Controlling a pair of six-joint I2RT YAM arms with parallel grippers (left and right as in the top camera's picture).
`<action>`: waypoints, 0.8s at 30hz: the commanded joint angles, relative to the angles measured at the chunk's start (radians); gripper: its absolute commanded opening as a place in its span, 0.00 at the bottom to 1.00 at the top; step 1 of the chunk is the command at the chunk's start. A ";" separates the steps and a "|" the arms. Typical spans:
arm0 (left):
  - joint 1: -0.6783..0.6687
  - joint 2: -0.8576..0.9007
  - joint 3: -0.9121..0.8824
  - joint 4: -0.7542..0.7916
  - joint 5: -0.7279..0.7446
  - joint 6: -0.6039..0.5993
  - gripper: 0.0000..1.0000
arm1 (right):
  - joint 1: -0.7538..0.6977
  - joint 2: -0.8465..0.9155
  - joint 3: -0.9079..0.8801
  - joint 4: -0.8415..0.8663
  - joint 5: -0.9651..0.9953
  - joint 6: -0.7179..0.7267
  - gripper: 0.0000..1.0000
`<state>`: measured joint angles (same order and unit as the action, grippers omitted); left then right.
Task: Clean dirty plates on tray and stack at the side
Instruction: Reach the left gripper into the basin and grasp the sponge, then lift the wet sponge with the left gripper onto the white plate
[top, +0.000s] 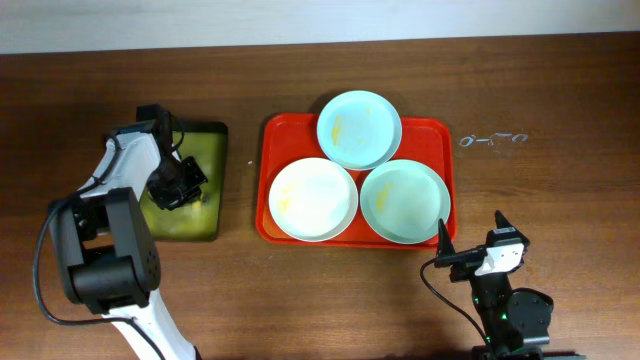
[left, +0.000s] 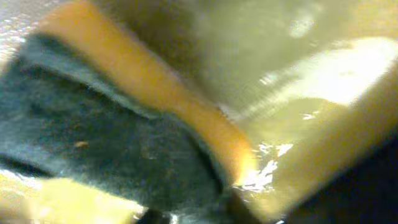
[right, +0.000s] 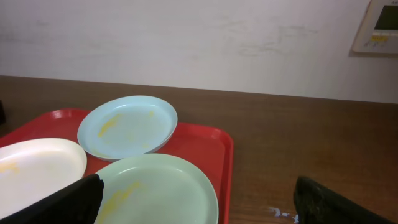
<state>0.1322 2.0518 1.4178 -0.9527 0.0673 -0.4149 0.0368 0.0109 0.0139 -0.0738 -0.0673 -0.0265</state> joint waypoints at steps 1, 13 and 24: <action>0.029 0.013 0.011 0.033 -0.090 -0.004 0.99 | 0.007 -0.007 -0.008 -0.001 0.013 0.005 0.98; 0.078 0.013 0.008 0.081 -0.023 -0.004 0.25 | 0.007 -0.007 -0.008 -0.001 0.012 0.005 0.98; 0.079 -0.047 0.145 -0.038 -0.008 0.167 0.00 | 0.007 -0.007 -0.008 -0.001 0.012 0.005 0.98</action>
<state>0.2092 2.0518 1.4788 -0.9512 0.0376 -0.2985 0.0368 0.0109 0.0139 -0.0738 -0.0673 -0.0261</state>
